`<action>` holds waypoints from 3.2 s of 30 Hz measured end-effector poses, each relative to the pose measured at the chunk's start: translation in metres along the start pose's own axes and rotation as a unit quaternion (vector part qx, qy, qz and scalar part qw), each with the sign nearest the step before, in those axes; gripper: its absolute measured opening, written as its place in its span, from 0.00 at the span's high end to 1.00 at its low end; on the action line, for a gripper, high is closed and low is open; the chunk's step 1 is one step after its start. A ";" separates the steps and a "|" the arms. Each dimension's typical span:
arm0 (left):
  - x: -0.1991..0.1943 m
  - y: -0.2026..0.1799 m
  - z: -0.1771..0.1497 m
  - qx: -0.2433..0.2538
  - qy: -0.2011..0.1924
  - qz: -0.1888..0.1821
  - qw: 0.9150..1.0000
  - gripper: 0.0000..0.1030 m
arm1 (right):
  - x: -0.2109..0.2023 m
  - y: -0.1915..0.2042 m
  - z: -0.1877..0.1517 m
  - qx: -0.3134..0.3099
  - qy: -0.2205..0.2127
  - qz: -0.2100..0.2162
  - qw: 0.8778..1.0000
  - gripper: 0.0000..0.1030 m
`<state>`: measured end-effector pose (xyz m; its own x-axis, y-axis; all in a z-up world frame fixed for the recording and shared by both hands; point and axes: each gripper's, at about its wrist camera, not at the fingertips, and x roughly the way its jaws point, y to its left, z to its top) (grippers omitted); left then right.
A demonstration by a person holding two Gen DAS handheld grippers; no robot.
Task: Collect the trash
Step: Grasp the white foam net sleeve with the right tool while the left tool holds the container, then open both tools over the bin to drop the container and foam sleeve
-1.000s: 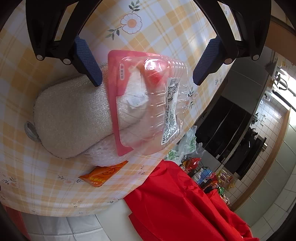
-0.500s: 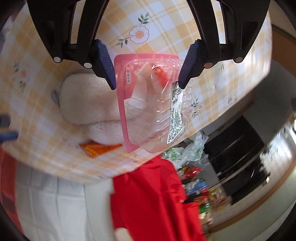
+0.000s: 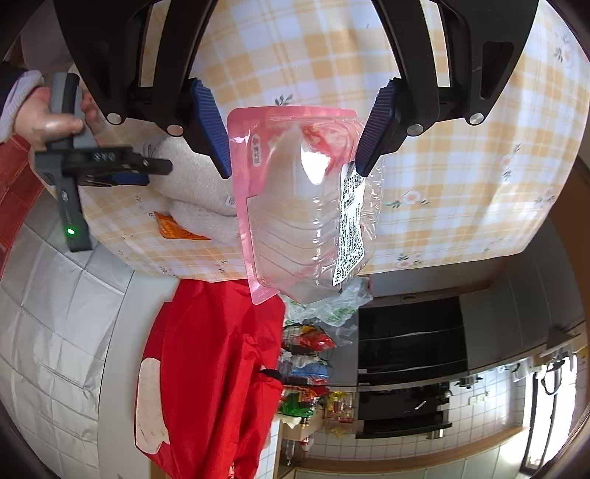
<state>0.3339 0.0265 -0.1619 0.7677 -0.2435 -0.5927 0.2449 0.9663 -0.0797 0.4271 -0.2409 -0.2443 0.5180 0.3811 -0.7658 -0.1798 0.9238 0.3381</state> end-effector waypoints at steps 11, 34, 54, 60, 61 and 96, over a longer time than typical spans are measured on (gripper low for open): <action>-0.049 0.010 -0.030 -0.049 0.001 -0.008 0.999 0.36 | -0.011 0.009 -0.006 0.048 0.009 0.038 0.998 0.65; -0.156 -0.014 -0.073 -0.109 -0.032 -0.027 0.993 0.35 | -0.171 0.076 -0.049 0.008 -0.130 0.101 0.986 0.80; -0.226 -0.057 -0.111 -0.090 -0.061 -0.052 0.993 0.35 | -0.265 0.098 -0.142 -0.050 -0.185 0.079 0.978 0.80; -0.241 -0.068 -0.127 -0.087 -0.061 -0.056 0.993 0.35 | -0.280 0.096 -0.177 -0.057 -0.180 0.075 0.979 0.80; -0.244 -0.069 -0.130 -0.087 -0.062 -0.057 0.993 0.35 | -0.283 0.096 -0.181 -0.058 -0.179 0.076 0.979 0.80; -0.267 -0.091 -0.147 -0.080 -0.054 -0.068 0.993 0.35 | -0.275 0.095 -0.252 -0.080 -0.079 0.045 0.993 0.79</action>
<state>0.0191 0.0159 -0.1145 0.7947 -0.3721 -0.4796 0.2608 0.9227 -0.2839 0.0569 -0.2490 -0.1393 0.6163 0.4640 -0.6363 -0.3563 0.8848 0.3002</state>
